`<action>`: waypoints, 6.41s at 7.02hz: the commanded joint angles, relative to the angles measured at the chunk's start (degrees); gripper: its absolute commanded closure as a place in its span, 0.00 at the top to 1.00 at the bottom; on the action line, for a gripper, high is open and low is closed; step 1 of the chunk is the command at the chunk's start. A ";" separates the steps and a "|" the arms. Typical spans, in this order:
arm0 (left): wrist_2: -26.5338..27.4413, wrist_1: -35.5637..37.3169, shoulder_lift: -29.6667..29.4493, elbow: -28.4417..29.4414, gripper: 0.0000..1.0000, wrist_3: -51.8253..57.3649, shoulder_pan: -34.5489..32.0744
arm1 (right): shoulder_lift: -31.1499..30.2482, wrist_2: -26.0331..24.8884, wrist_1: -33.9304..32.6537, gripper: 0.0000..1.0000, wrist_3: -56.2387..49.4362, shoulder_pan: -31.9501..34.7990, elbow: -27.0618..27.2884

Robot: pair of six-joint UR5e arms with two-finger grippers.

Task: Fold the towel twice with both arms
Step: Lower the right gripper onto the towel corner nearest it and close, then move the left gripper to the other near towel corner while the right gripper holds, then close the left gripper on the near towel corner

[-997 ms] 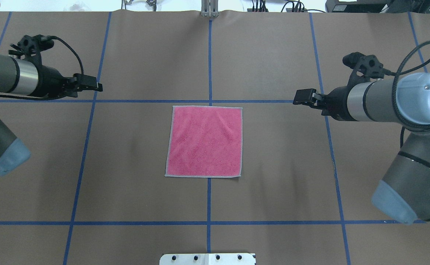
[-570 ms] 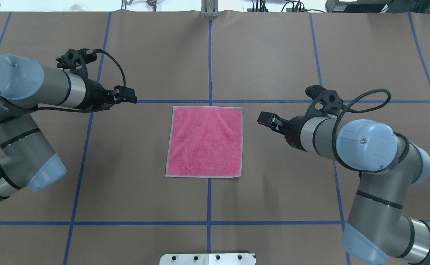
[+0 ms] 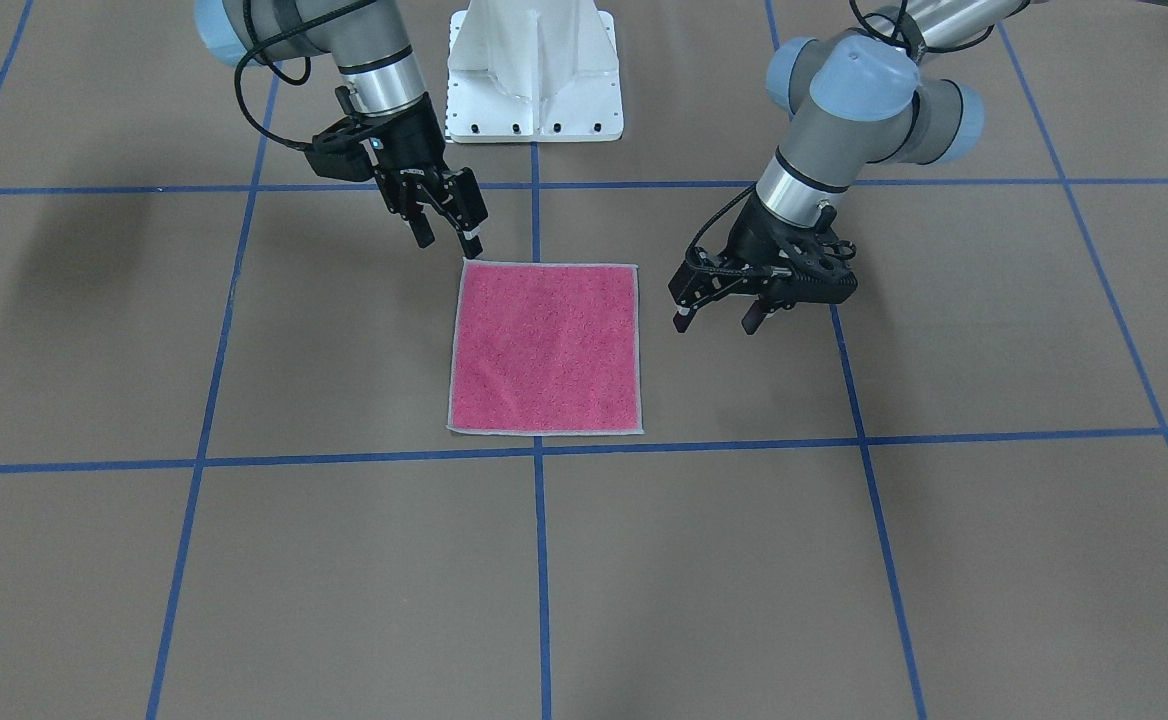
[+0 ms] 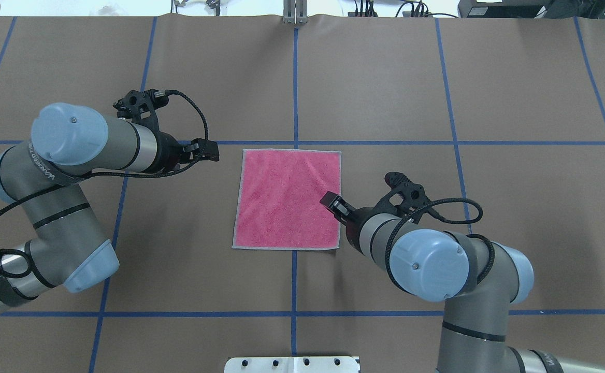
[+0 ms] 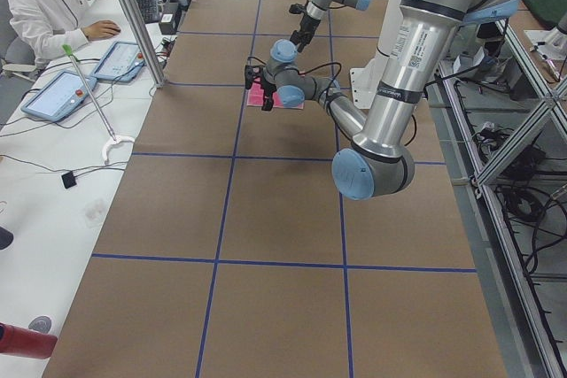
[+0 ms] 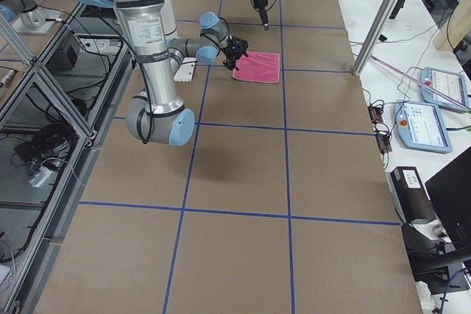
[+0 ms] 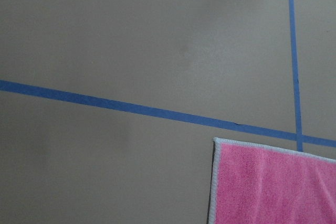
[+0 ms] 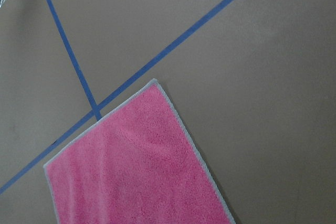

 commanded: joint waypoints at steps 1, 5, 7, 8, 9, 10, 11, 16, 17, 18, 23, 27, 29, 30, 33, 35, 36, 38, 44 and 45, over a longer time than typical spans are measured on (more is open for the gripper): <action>0.11 0.02 0.03 0.01 1.00 -0.13 0.11 | 0.57 -2.93 -0.11 0.77 3.07 -2.79 -3.43; 0.20 -0.07 0.47 -0.42 1.00 -0.04 0.11 | 0.57 -5.22 -0.20 0.64 3.34 -5.42 -5.21; 0.20 0.02 0.91 -1.13 1.00 -0.04 0.11 | 0.57 -5.41 -0.37 0.59 3.34 -5.87 -5.65; 0.20 0.02 0.91 -1.13 1.00 -0.04 0.11 | 0.57 -5.50 -0.55 0.59 3.34 -5.96 -5.65; 0.20 0.02 0.91 -1.13 1.00 -0.04 0.11 | 0.57 -5.67 -0.55 0.59 3.34 -6.04 -6.34; 0.11 0.02 0.91 -1.13 1.00 -0.04 0.11 | 1.26 -5.93 -0.55 0.58 3.34 -6.05 -7.05; 0.11 0.02 1.00 -1.13 1.00 -0.04 0.11 | 1.70 -5.94 -0.64 0.57 3.34 -6.05 -7.14; 0.11 0.02 1.00 -1.13 1.00 0.04 0.20 | 2.06 -6.55 -0.64 0.26 3.34 -6.05 -7.93; 0.11 0.02 1.08 -1.04 1.00 0.04 0.11 | 2.06 -6.55 -0.64 0.24 3.34 -6.05 -7.93; 0.11 0.02 1.08 -1.04 1.00 0.04 0.11 | 2.06 -6.55 -0.55 0.23 3.34 -6.05 -7.93; 0.11 0.02 1.00 -1.13 1.00 -0.04 0.11 | 1.97 -8.40 -0.55 0.00 2.29 -4.74 -6.88; 11.24 -0.15 0.47 -2.97 0.98 -20.38 7.64 | 1.97 -8.49 -0.46 0.00 2.55 -2.80 -4.24; 14.95 -0.15 0.47 -2.89 0.98 -31.37 9.86 | 1.97 -8.57 -0.46 0.00 3.08 -2.79 -4.24; 15.22 -0.15 0.38 -2.98 0.98 -37.51 10.21 | 1.97 -8.57 -0.46 0.00 3.08 -2.62 -4.24; 18.83 0.11 0.65 -3.06 0.96 -39.95 15.91 | 1.88 -8.84 -0.46 0.00 3.08 -2.44 -4.33; 21.27 1.42 0.82 -3.06 0.76 -39.51 19.34 | 1.88 -8.84 -0.46 0.00 3.08 -2.53 -4.33; 21.29 3.78 0.47 -3.15 0.63 -39.42 19.97 | 1.88 -8.84 -0.46 0.00 3.08 -2.44 -4.33; 21.38 4.67 0.64 -3.15 0.63 -39.33 21.02 | 1.88 -8.84 -0.46 0.00 3.17 -2.53 -4.33; 21.29 4.86 -0.06 -2.45 0.58 -39.33 21.99 | 1.88 -8.84 -0.37 0.00 3.17 -2.53 -4.24; 21.29 5.12 -0.14 -2.45 0.57 -39.33 21.99 | 1.88 -8.84 -0.37 0.00 3.17 -2.53 -4.24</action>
